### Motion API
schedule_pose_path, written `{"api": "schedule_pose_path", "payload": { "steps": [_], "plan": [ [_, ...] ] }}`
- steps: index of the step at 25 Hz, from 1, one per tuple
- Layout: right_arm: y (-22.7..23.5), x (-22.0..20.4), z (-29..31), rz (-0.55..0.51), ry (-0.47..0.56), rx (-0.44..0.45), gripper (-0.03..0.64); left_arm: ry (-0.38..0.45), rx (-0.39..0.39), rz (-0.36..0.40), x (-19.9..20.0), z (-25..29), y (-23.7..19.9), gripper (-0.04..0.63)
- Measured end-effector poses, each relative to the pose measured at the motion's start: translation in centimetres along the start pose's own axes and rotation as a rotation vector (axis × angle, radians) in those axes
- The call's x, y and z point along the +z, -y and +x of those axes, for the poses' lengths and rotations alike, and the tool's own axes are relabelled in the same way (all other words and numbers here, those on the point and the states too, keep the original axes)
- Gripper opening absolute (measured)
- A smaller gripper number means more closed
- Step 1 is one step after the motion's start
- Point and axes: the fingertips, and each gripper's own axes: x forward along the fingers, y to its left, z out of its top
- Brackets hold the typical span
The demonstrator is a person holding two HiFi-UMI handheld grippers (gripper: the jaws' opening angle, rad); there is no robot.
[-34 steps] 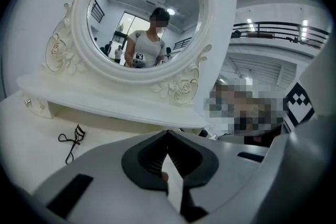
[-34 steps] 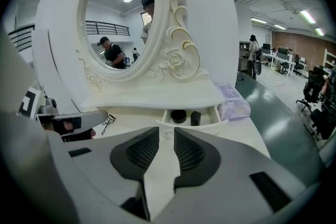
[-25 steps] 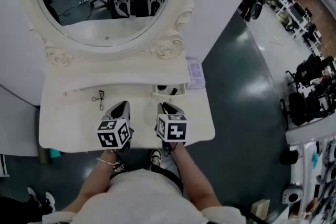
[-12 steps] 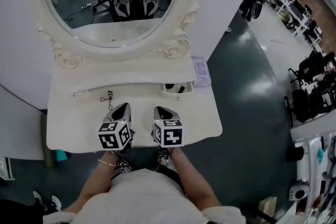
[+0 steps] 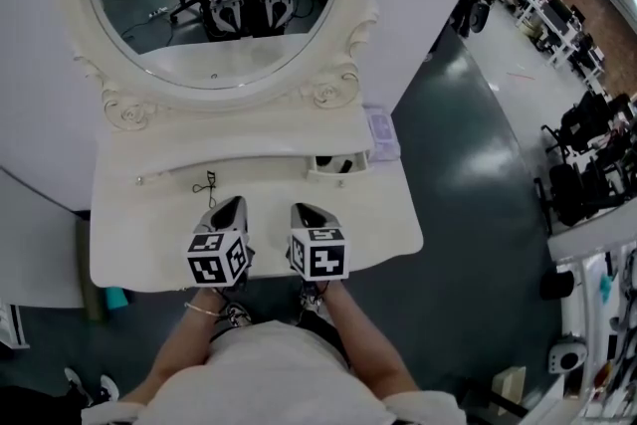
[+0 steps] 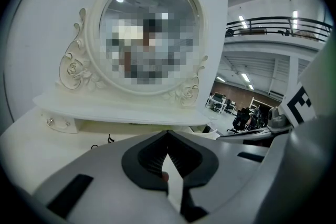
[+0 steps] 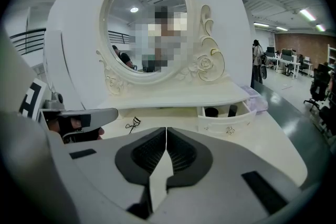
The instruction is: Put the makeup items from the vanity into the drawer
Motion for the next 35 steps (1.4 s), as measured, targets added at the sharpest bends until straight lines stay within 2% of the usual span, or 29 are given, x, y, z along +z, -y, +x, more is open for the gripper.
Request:
{"api": "schedule_pose_path", "payload": {
  "steps": [5, 10, 19, 27, 35],
  "plan": [
    [0.0, -0.1, -0.2, 0.000, -0.001, -0.004, 0.021, 0.003, -0.008, 0.016, 0.0, 0.0, 0.3, 0.003],
    [0.5, 0.0, -0.3, -0.001, -0.002, -0.010, 0.021, 0.004, -0.017, -0.009, 0.0, 0.0, 0.6, 0.003],
    [-0.4, -0.7, 0.8, -0.003, -0.043, 0.025, 0.021, 0.000, 0.033, -0.041, -0.7, -0.6, -1.0, 0.003],
    [-4.5, -1.7, 3.8, -0.013, -0.085, 0.109, 0.025, -0.017, 0.120, -0.114, -2.7, -2.3, -5.9, 0.003],
    [-10.9, -2.5, 8.9, -0.069, -0.143, 0.206, 0.029, -0.032, 0.234, -0.195, -4.5, -4.7, -13.0, 0.003]
  ]
}}
